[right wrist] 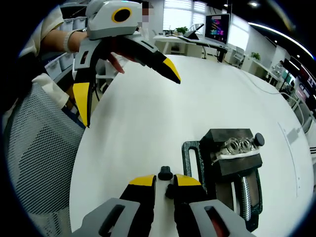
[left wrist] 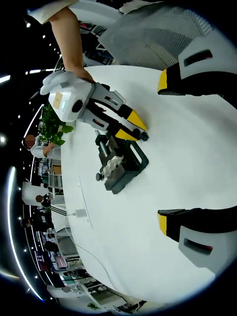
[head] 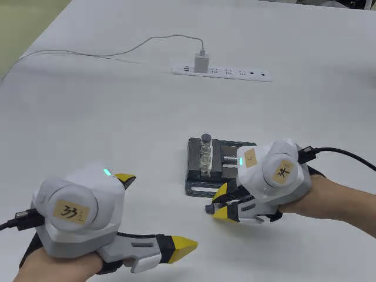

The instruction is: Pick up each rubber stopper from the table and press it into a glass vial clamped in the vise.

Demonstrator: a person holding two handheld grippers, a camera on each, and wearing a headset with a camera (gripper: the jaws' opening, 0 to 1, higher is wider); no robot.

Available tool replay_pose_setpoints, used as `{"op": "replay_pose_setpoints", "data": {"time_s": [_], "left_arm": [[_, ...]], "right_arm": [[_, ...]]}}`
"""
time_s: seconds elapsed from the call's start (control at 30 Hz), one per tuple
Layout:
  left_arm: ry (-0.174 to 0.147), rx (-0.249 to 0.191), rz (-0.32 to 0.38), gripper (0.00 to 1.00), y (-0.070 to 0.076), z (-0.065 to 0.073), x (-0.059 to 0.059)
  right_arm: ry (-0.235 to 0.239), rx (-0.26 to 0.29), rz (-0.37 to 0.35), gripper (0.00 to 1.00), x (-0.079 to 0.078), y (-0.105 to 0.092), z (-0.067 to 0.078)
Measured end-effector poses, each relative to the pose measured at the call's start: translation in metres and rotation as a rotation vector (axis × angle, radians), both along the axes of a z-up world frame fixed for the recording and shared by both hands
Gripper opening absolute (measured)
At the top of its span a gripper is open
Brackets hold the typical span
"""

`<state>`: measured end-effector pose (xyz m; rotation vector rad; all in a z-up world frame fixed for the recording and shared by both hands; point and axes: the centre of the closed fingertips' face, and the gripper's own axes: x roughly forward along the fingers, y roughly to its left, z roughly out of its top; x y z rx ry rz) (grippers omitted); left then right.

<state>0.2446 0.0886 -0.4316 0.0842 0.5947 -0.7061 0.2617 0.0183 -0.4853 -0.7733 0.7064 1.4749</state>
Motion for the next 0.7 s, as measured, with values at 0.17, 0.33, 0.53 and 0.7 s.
{"op": "replay_pose_setpoints", "data": {"time_s": [0.17,0.33,0.53,0.7], "left_arm": [[0.002,0.0,-0.002,0.95,0.0,0.0,0.0],[0.002,0.001,-0.005,0.95,-0.001,-0.001,-0.001],[0.0,0.017,-0.023,0.94,-0.003,-0.002,-0.002],[-0.003,0.024,-0.037,0.92,-0.006,-0.003,-0.005]], "right_arm": [[-0.006,-0.001,0.005,0.08,0.001,0.002,0.0],[-0.002,0.001,-0.001,0.08,0.001,0.001,0.0],[0.017,0.021,-0.02,0.08,0.001,0.003,0.01],[0.005,0.03,-0.026,0.08,0.006,-0.001,0.028]]}}
